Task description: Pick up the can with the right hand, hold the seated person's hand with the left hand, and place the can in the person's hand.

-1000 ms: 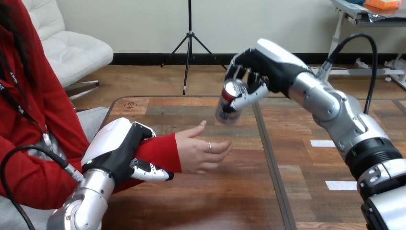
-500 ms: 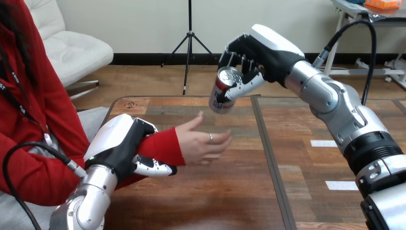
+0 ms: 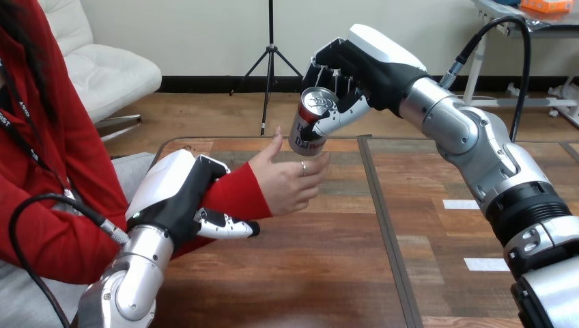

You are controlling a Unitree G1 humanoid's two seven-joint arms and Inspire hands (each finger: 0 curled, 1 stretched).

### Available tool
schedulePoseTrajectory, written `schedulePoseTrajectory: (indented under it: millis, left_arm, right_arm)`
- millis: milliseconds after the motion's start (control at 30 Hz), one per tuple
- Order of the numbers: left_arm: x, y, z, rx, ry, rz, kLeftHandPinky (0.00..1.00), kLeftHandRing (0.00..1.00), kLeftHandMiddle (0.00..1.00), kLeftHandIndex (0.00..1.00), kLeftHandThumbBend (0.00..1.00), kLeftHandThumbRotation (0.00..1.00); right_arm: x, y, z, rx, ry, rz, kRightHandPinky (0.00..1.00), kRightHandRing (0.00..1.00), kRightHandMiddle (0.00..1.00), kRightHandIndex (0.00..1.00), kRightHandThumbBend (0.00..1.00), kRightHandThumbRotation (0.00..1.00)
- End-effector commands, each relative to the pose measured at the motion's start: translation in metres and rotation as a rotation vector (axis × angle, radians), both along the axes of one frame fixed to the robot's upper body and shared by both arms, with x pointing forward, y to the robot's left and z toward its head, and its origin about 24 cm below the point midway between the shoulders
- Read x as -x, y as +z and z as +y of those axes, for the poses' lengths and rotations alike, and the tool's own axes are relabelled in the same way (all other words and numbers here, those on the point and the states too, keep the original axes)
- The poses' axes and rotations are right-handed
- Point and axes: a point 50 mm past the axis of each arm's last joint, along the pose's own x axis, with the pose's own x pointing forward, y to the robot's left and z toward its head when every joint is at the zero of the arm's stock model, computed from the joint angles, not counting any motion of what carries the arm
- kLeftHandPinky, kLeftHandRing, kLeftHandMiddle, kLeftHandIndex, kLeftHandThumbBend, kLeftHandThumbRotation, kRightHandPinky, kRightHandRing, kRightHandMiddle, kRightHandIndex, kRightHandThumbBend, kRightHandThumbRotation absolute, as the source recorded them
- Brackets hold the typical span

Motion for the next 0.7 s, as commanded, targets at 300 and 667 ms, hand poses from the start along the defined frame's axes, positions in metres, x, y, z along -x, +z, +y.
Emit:
schedulePoseTrajectory:
  millis: [300,667]
  left_arm:
    - [-0.012,0.083,-0.023,0.105,-0.085,-0.416,0.17,0.22,0.30,0.32,0.63,0.00]
    - [-0.010,0.087,-0.022,0.106,-0.077,-0.435,0.15,0.20,0.29,0.32,0.63,0.00]
  right_arm:
    - [0.002,0.045,0.029,-0.051,0.113,-0.154,0.22,0.27,0.34,0.43,0.71,0.00]
    - [0.004,0.035,0.032,-0.055,0.128,-0.115,0.21,0.27,0.35,0.43,0.70,0.00]
